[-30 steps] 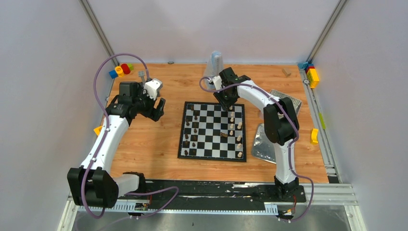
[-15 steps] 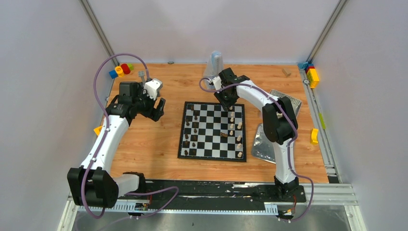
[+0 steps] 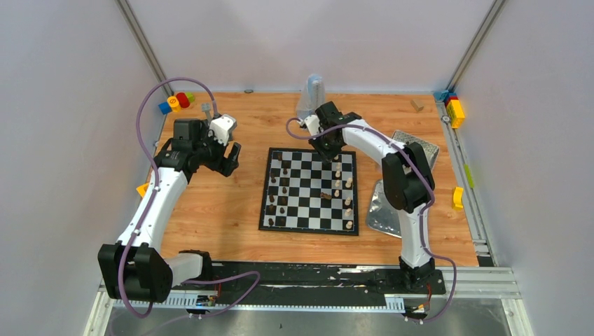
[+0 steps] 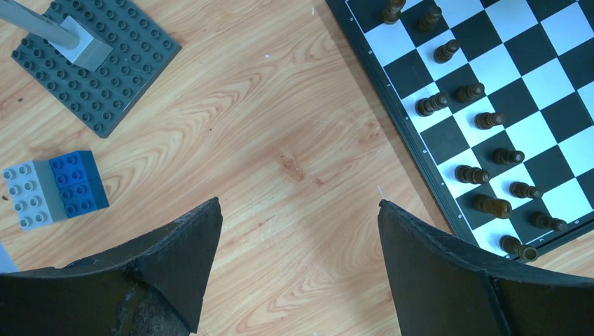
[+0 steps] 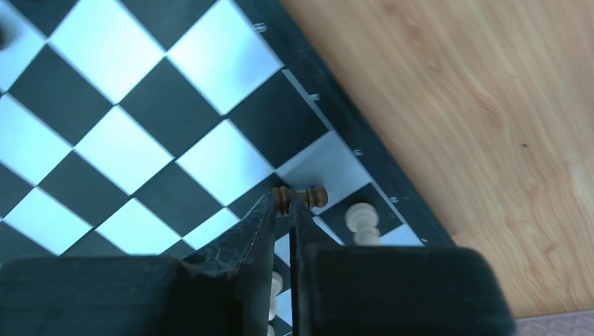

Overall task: Set up the chess pieces on the board
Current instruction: Pick up the chess piece from the chessboard.

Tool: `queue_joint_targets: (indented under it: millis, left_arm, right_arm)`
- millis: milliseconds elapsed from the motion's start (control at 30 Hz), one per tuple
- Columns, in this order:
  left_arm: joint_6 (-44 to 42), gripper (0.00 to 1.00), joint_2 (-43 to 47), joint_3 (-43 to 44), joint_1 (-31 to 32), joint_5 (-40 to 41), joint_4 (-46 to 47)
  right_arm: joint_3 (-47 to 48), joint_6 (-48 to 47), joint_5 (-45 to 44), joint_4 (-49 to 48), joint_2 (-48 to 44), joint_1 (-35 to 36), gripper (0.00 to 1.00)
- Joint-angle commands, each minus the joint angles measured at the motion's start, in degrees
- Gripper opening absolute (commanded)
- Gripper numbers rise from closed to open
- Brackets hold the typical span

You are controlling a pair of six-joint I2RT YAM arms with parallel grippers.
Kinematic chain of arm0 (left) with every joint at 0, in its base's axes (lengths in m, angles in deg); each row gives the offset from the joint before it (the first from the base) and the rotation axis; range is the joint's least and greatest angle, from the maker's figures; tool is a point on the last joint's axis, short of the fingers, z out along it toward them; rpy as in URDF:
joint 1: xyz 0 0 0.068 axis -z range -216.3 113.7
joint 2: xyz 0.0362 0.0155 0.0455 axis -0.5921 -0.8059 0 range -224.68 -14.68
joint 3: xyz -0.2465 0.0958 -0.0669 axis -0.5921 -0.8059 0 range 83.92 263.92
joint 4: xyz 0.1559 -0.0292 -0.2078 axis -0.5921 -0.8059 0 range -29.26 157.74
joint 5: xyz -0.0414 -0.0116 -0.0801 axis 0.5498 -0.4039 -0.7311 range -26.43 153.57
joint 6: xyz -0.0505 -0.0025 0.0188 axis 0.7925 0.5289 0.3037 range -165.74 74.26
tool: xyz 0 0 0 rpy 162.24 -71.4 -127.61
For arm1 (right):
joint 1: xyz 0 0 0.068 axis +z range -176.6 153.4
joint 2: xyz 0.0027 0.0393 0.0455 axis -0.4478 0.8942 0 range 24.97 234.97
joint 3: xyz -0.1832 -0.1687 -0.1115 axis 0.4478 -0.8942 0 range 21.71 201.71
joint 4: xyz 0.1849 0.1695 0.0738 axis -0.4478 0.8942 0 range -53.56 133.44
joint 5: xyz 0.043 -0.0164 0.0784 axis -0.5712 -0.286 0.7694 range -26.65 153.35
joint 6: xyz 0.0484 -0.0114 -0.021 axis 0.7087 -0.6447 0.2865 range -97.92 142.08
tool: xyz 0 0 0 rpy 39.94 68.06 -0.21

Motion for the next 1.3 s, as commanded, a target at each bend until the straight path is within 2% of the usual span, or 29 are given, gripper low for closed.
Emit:
queue_joint_targets:
  millis: [0,233,500,733,900,1267]
  left_arm:
    - [-0.3,0.90,0.8,-0.1,-0.4,-0.8,1.4]
    - [-0.3,0.90,0.7,0.0,-0.4,-0.9,1.2]
    - [-0.3,0.90,0.4,0.1,-0.4,-1.0,1.2]
    - [-0.3,0.90,0.4,0.1,-0.4,-0.9,1.1]
    - [-0.3,0.90,0.3,0.1,-0.4,-1.0,1.0]
    - [-0.4,0.90,0.5,-0.1,-0.4,-0.6,1.0]
  right_arm:
    - [-3.5,-3.5,4.4,0.4,-4.0,3.0,0.08]
    - [-6.4,-5.5,6.8,0.1,-7.3,4.5,0.09]
    - [-6.3,-2.4,2.7,-1.0,-8.7,4.5,0.32]
    - [-5.2,2.0,1.7,-1.1,-7.7,4.4,0.40]
    - [-5.1,4.0,4.1,-1.0,-7.0,4.4,0.51]
    - [-4.4,5.7,6.6,-0.4,-4.6,4.5,0.51]
